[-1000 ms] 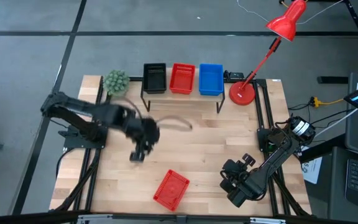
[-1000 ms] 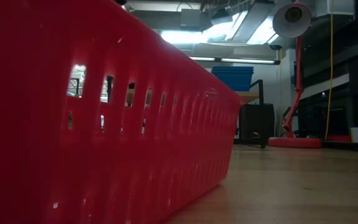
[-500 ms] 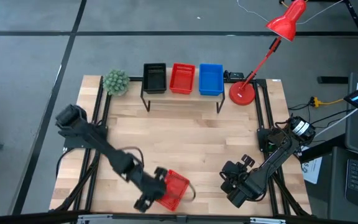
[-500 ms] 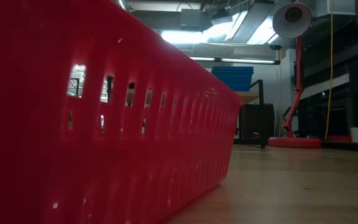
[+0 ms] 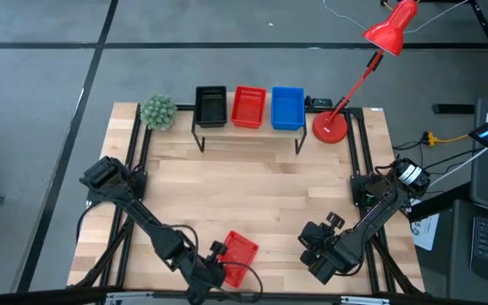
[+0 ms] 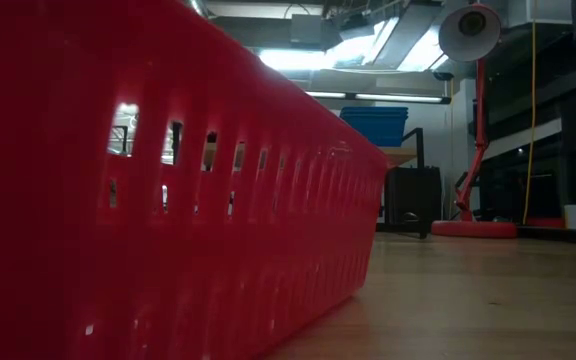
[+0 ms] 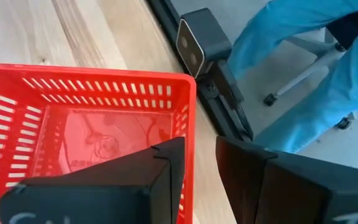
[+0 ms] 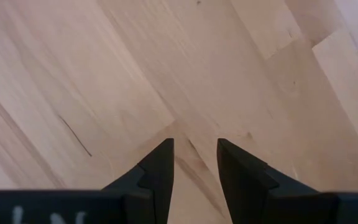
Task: Stack baskets on shelf by color
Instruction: Stack the red bin on the stacked red bins on the shelf
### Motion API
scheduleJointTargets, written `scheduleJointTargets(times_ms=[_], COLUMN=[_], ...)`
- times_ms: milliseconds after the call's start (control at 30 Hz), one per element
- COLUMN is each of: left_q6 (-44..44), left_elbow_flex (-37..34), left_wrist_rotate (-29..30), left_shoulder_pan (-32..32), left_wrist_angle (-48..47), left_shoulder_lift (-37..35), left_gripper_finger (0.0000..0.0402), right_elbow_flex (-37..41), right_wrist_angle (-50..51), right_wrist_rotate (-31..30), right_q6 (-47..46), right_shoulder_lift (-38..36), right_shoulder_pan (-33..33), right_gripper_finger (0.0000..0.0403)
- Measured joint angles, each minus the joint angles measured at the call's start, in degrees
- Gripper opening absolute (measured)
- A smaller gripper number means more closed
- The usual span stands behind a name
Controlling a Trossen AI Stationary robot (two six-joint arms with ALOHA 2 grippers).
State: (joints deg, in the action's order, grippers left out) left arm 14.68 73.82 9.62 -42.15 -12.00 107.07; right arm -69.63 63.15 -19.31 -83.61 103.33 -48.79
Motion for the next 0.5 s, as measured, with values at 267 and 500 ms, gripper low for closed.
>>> scheduleJointTargets(times_ms=[267,500], left_q6=[0.4,2.6], left_elbow_flex=[0.0,0.0], left_wrist_rotate=[1.5,1.4], left_shoulder_pan=[0.0,-0.2], left_wrist_angle=[-3.0,-3.0], left_shoulder_lift=[0.0,0.0], left_gripper_finger=[0.0082,0.0082], right_elbow_flex=[0.0,0.0], right_wrist_angle=[-0.2,-0.2], right_wrist_rotate=[0.0,0.0], right_q6=[0.0,0.1], right_shoulder_lift=[0.0,0.0], right_shoulder_pan=[0.0,0.0], right_gripper_finger=[0.0122,0.0122])
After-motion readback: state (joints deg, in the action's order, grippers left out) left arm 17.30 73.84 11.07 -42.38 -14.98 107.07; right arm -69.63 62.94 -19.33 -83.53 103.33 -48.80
